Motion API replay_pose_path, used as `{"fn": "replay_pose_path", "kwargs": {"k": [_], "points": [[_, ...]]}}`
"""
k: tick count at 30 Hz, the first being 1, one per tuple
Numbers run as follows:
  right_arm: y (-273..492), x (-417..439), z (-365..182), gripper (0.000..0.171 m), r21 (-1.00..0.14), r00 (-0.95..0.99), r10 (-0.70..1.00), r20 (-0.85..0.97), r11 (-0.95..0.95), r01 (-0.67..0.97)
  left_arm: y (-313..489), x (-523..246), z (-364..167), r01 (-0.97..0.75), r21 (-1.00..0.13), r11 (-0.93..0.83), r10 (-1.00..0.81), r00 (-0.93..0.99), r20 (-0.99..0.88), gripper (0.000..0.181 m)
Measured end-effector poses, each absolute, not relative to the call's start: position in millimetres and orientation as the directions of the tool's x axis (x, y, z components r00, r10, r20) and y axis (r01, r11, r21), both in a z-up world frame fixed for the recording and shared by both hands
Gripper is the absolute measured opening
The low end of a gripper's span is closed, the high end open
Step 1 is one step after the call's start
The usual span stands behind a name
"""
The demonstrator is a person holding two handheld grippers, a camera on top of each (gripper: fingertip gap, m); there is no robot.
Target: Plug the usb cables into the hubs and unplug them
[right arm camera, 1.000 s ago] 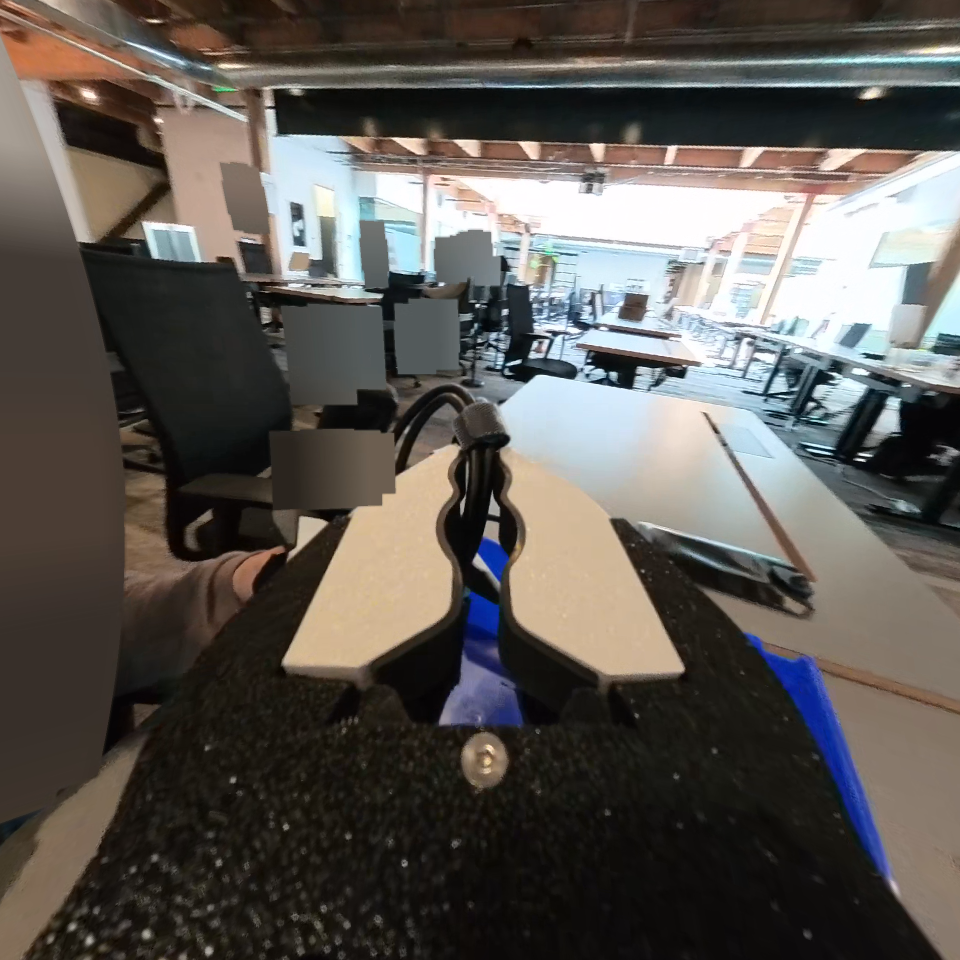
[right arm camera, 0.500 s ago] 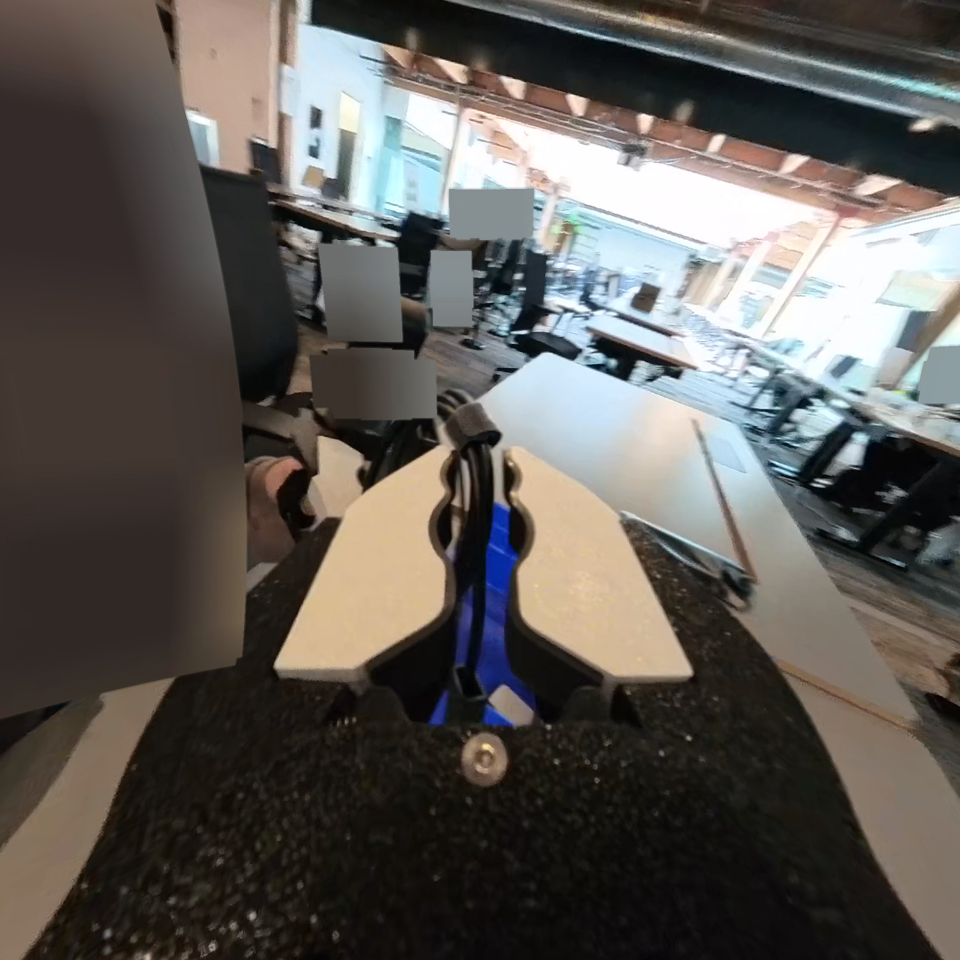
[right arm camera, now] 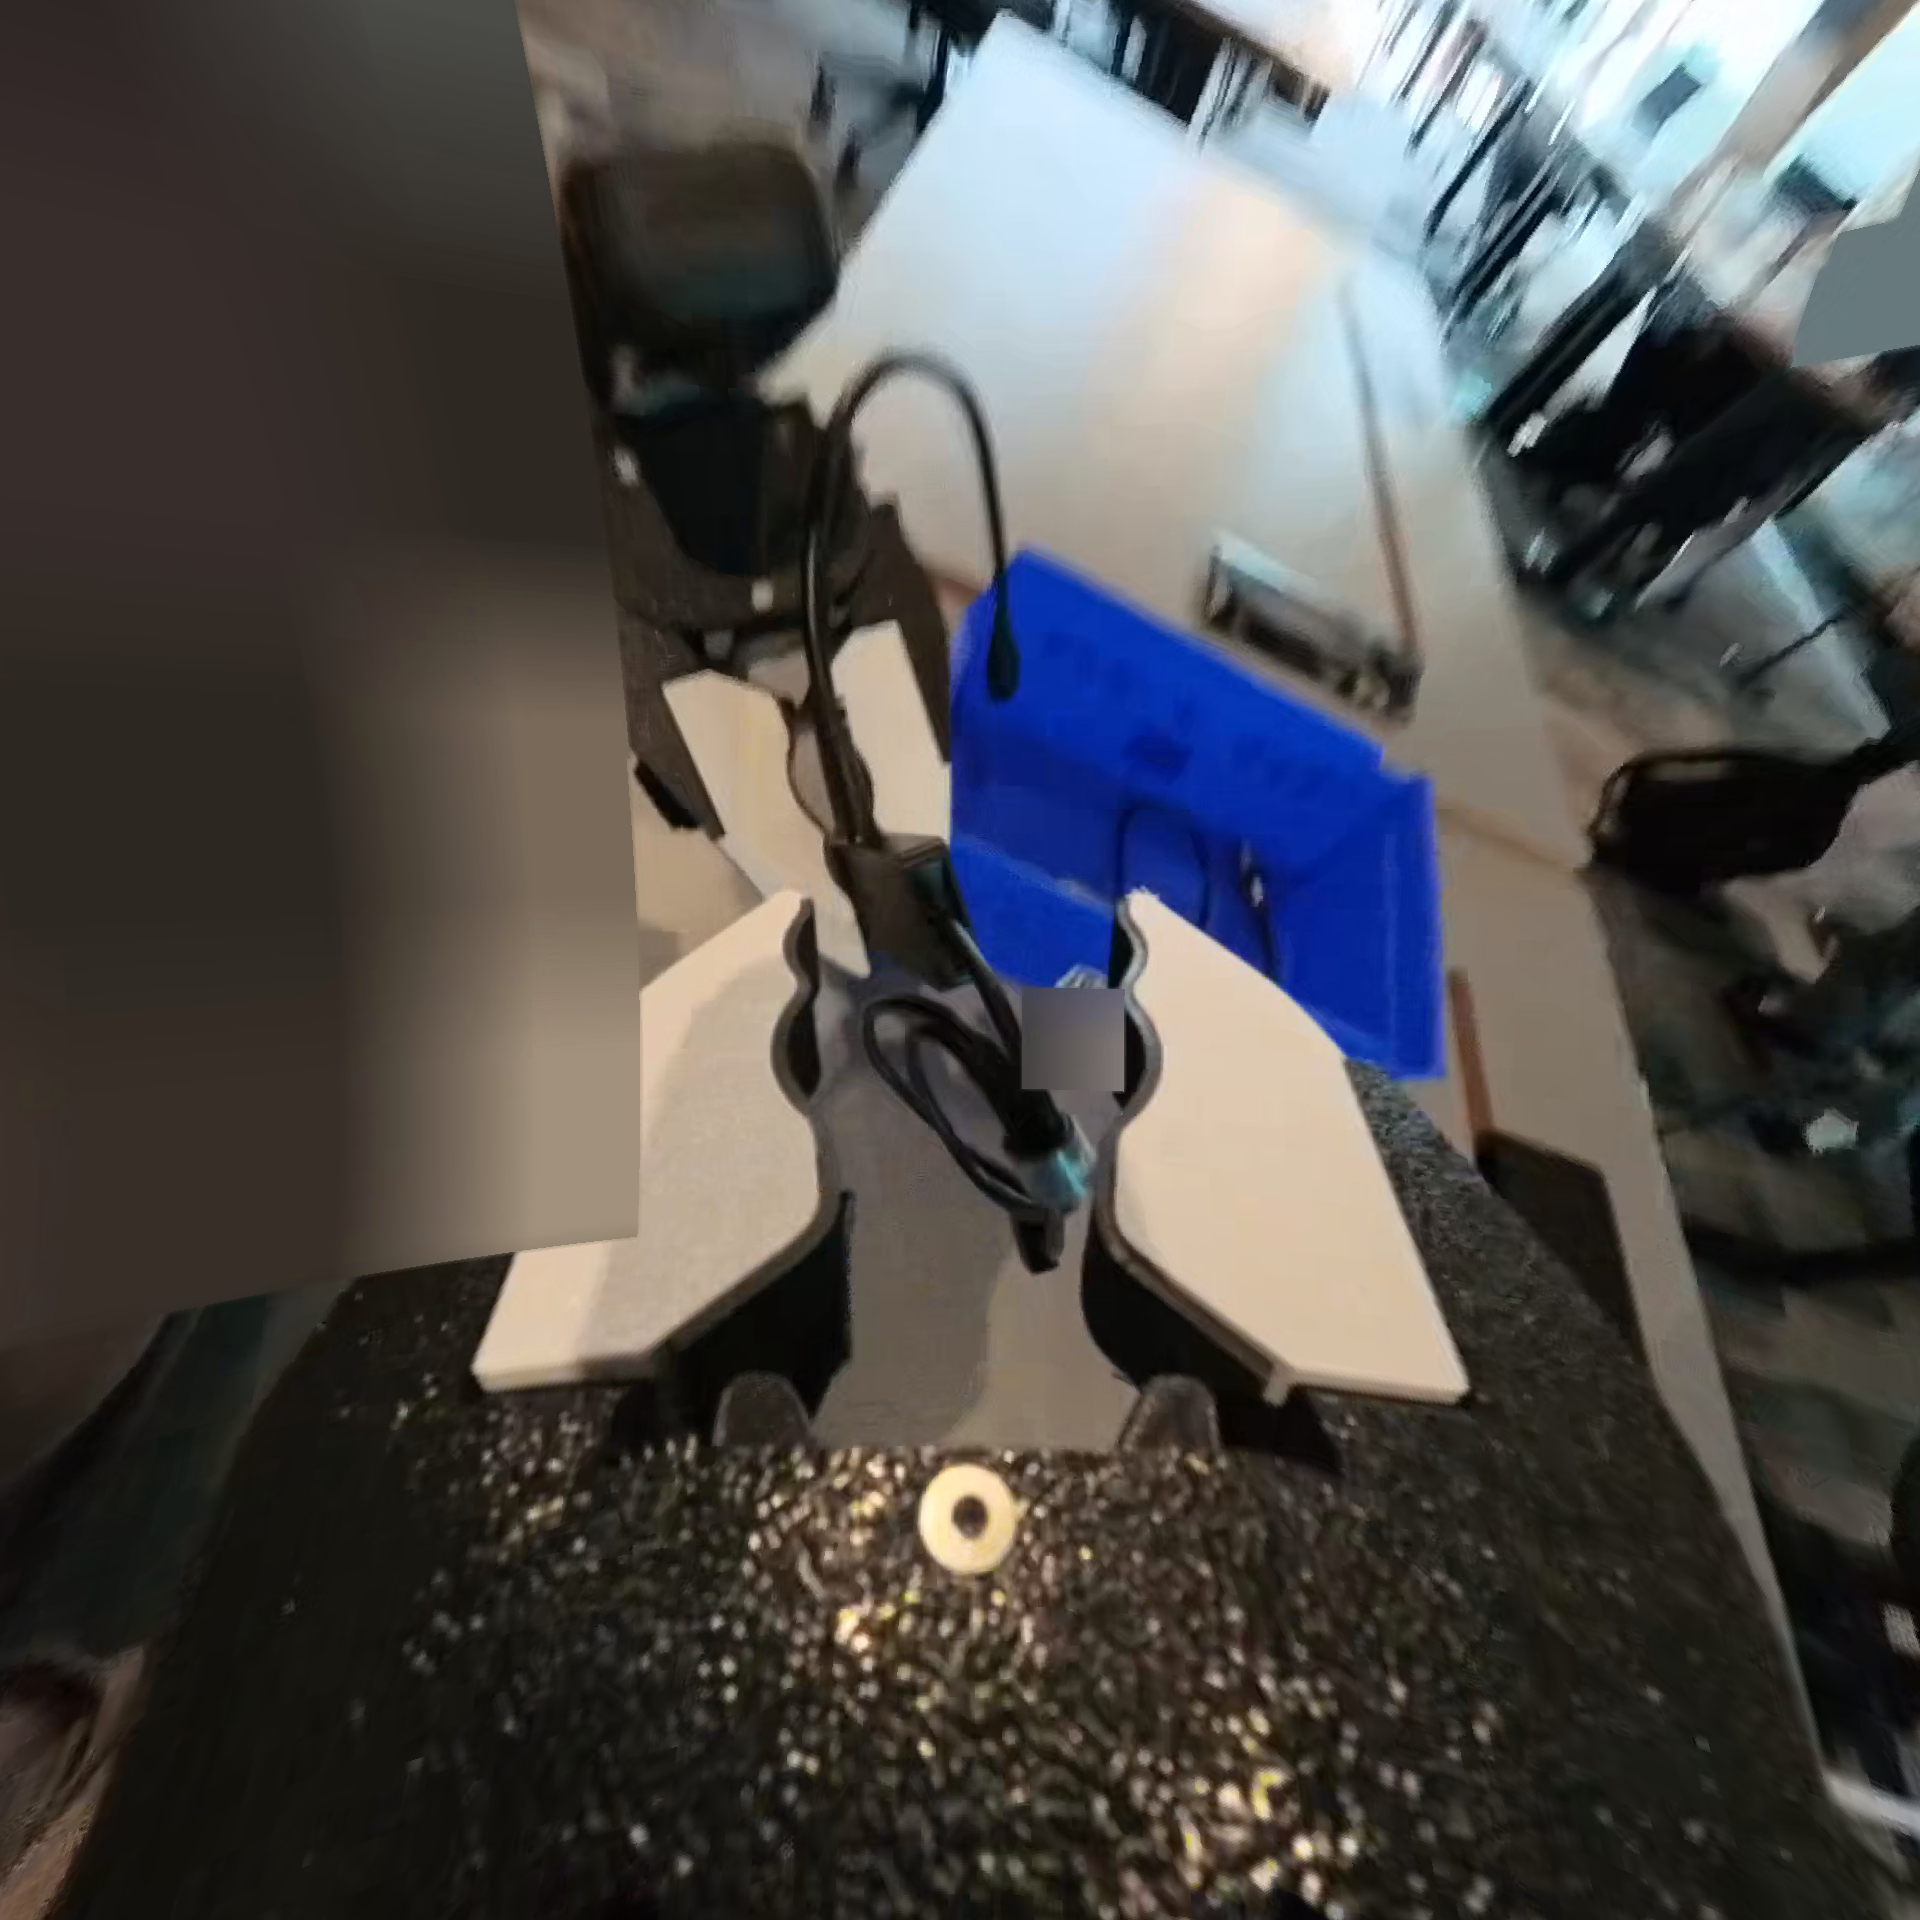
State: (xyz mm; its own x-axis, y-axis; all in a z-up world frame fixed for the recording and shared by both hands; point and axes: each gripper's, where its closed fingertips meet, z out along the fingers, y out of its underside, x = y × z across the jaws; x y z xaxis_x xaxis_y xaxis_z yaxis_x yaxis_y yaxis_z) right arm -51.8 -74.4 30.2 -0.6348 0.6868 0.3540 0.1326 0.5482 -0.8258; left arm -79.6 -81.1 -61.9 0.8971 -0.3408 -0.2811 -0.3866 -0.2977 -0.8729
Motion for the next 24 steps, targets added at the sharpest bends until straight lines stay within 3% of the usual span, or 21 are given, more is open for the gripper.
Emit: {"fn": "replay_pose_path", "kwargs": {"k": [1,4,8,10,12,18,24], "points": [[-77,-54,15,0.054,-0.787,-0.648,0.677,0.349,0.587,0.189,-79,-77,-67,-0.418,-0.854,-0.309,-0.349,0.885,-0.307,0.011],[-80,-57,-25,0.051,-0.675,-0.703,0.624,0.342,0.683,0.278,-77,-76,-78,-0.487,-0.799,-0.352,-0.358,0.859,-0.366,0.011],[-72,-63,-56,0.028,-0.560,-0.735,0.574,0.361,0.763,0.322,-79,-74,-86,-0.512,-0.777,-0.367,-0.398,0.841,-0.367,0.012],[-76,-65,-59,0.020,-0.557,-0.756,0.544,0.363,0.777,0.292,-81,-78,-87,-0.515,-0.773,-0.370,-0.396,0.840,-0.370,0.012],[-79,-69,-58,0.012,-0.570,-0.761,0.539,0.362,0.774,0.277,-82,-81,-85,-0.511,-0.786,-0.348,-0.400,0.839,-0.368,0.012],[-79,-74,-39,0.010,-0.690,-0.762,0.552,0.338,0.696,0.198,-80,-90,-54,-0.384,-0.905,-0.181,-0.310,0.896,-0.318,0.029],[-75,-74,10,0.010,-0.888,-0.740,0.607,0.289,0.460,0.030,-76,-95,-36,-0.153,-0.982,-0.110,-0.322,0.940,-0.110,0.074]]}}
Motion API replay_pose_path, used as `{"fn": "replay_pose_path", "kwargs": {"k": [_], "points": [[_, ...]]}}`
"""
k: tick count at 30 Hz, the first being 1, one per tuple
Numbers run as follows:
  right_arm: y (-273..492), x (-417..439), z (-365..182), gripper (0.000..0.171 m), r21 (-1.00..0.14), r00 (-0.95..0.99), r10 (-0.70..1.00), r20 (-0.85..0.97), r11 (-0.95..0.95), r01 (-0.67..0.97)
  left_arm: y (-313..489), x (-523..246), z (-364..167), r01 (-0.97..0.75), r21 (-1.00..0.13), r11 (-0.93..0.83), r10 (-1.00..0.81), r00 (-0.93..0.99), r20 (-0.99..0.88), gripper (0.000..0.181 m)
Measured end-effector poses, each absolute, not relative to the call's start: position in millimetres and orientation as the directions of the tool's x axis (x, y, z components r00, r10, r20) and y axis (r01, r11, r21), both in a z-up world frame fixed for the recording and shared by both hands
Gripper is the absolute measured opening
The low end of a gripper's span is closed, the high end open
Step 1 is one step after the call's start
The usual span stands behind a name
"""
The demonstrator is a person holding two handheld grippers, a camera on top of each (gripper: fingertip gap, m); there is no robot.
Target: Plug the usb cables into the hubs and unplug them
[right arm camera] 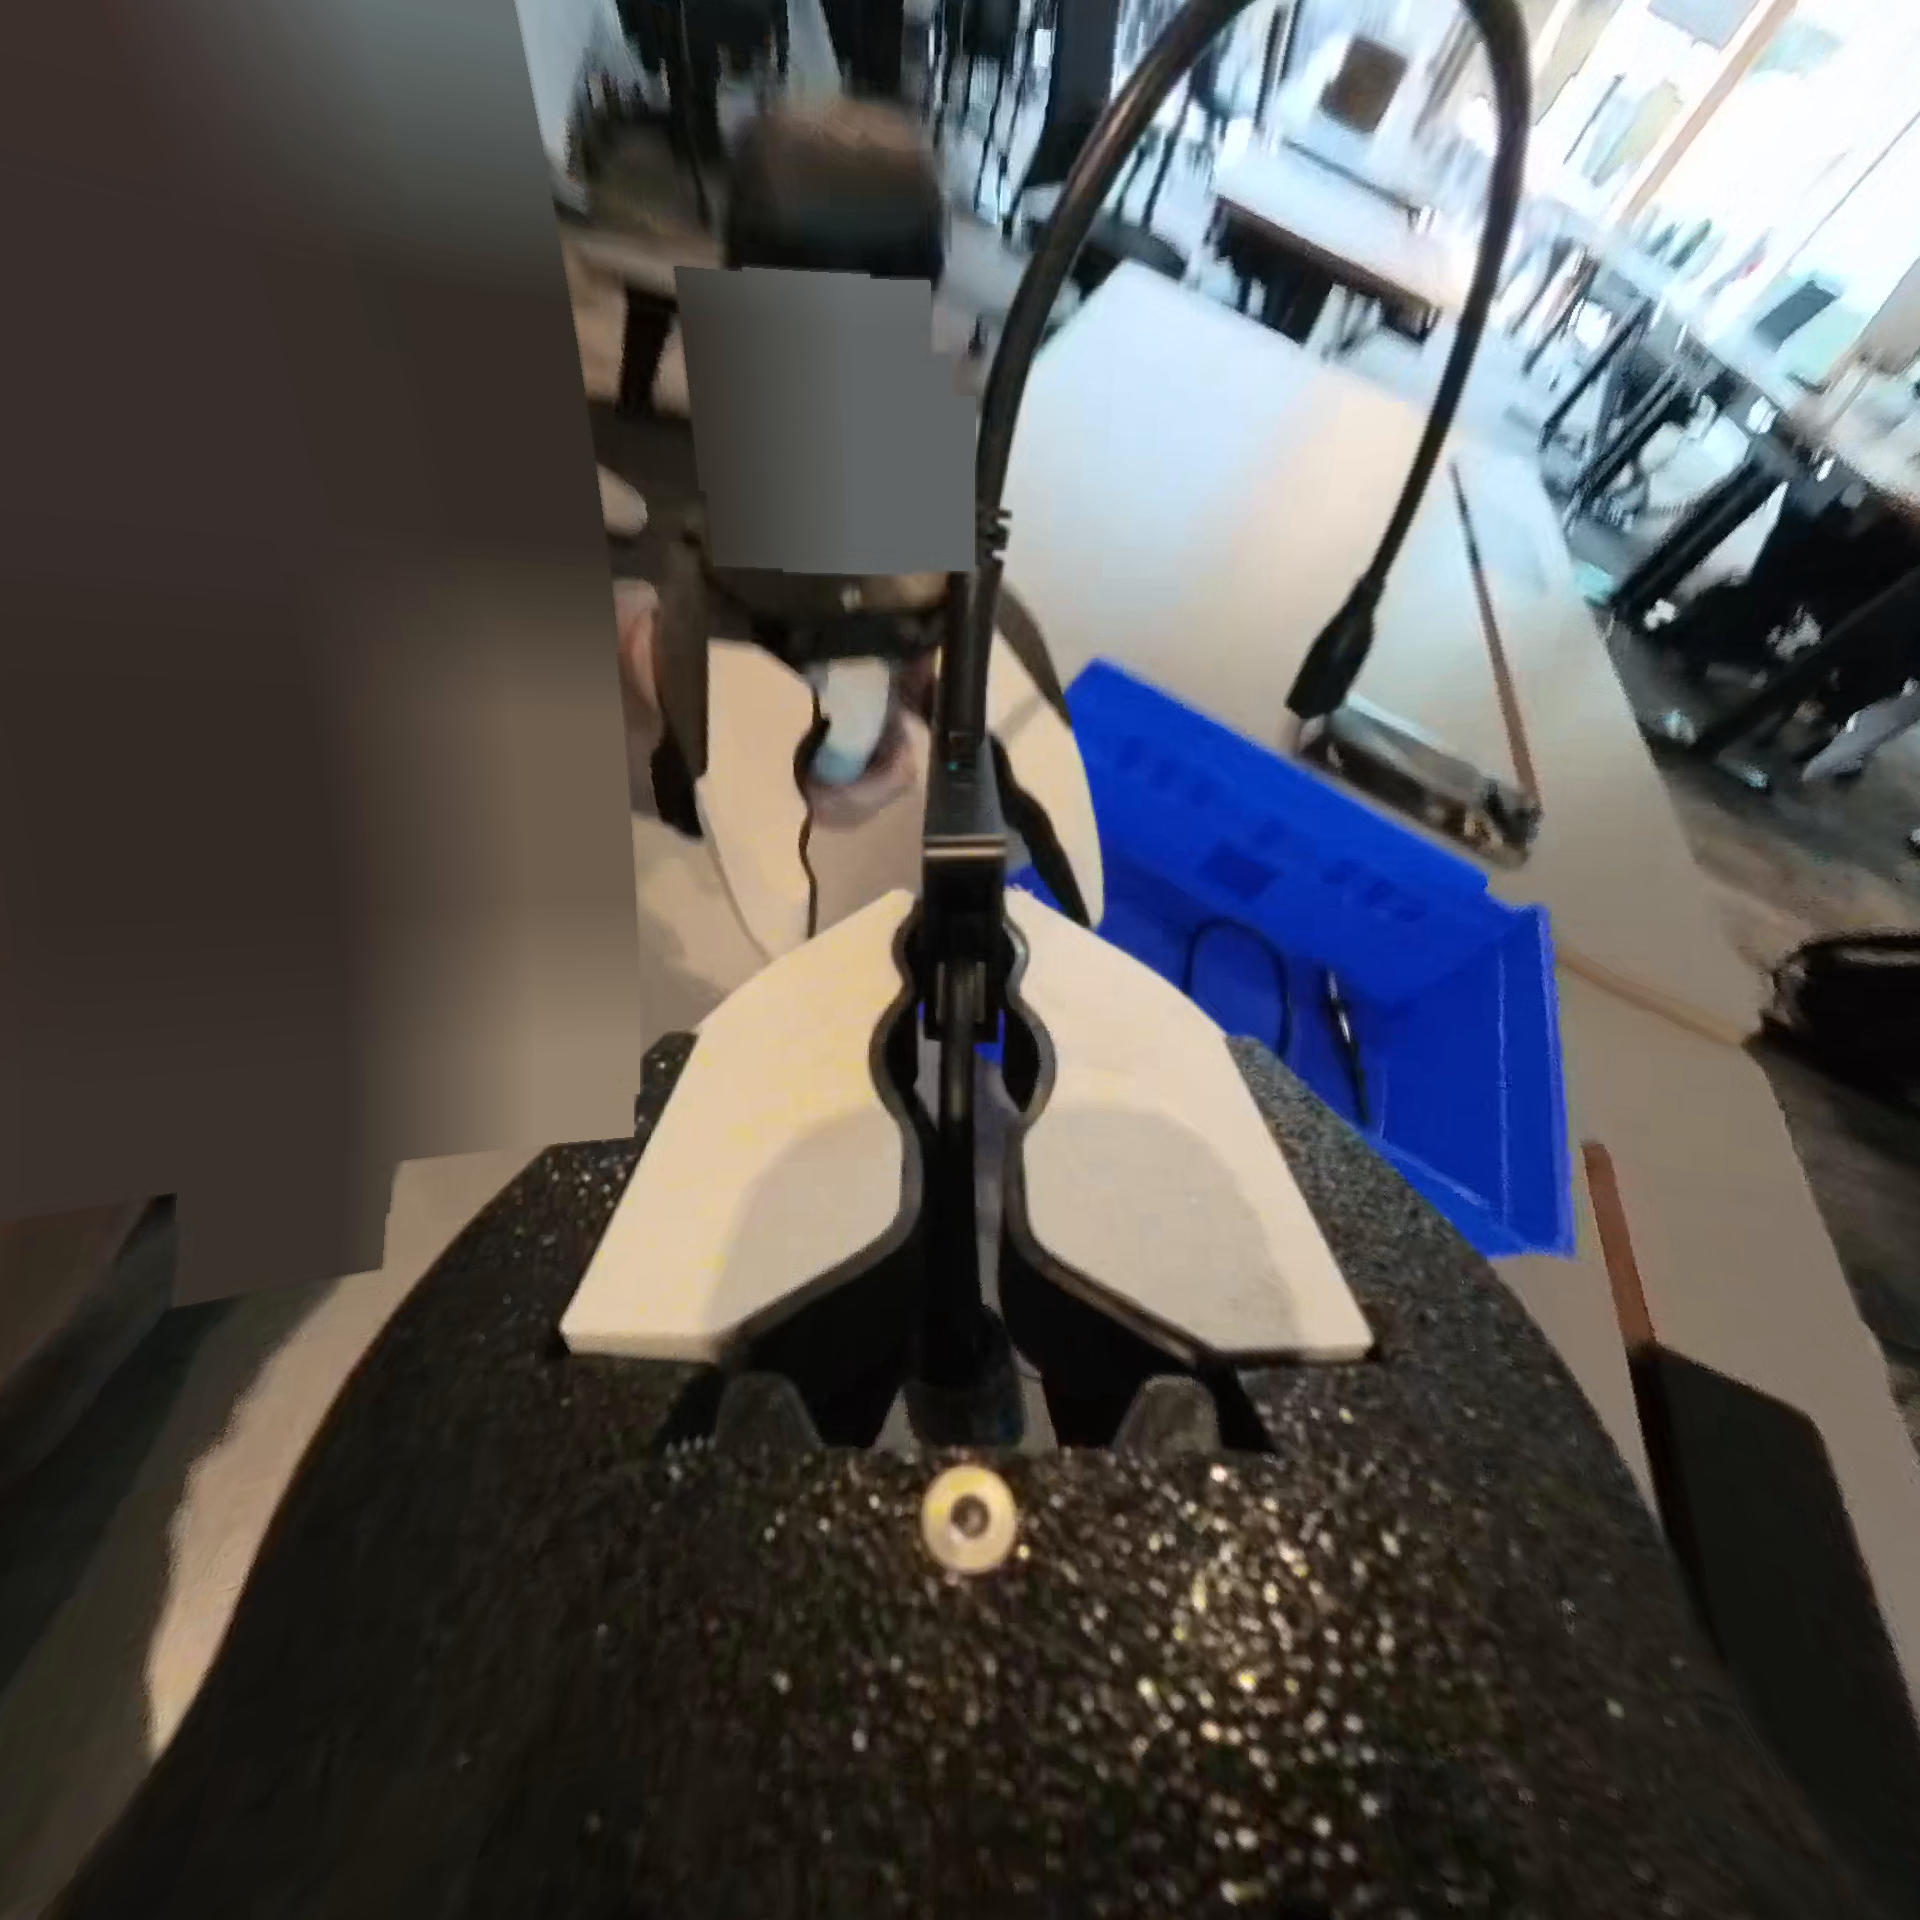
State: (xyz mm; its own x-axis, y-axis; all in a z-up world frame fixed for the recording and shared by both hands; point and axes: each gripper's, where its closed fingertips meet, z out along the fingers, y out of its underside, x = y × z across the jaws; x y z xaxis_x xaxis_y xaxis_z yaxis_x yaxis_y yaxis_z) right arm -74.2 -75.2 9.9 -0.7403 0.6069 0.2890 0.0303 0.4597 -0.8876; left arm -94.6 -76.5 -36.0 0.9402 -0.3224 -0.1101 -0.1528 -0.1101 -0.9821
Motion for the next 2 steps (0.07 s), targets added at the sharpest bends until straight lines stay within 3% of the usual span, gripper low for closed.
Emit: {"fn": "replay_pose_path", "kwargs": {"k": [2], "points": [[-78.6,-71.4,23.6,0.010,-0.934,-0.763,0.598,0.247,0.356,-0.024,-75.4,-90.4,-24.7,-0.035,-0.998,-0.045,-0.360,0.933,-0.016,0.076]]}}
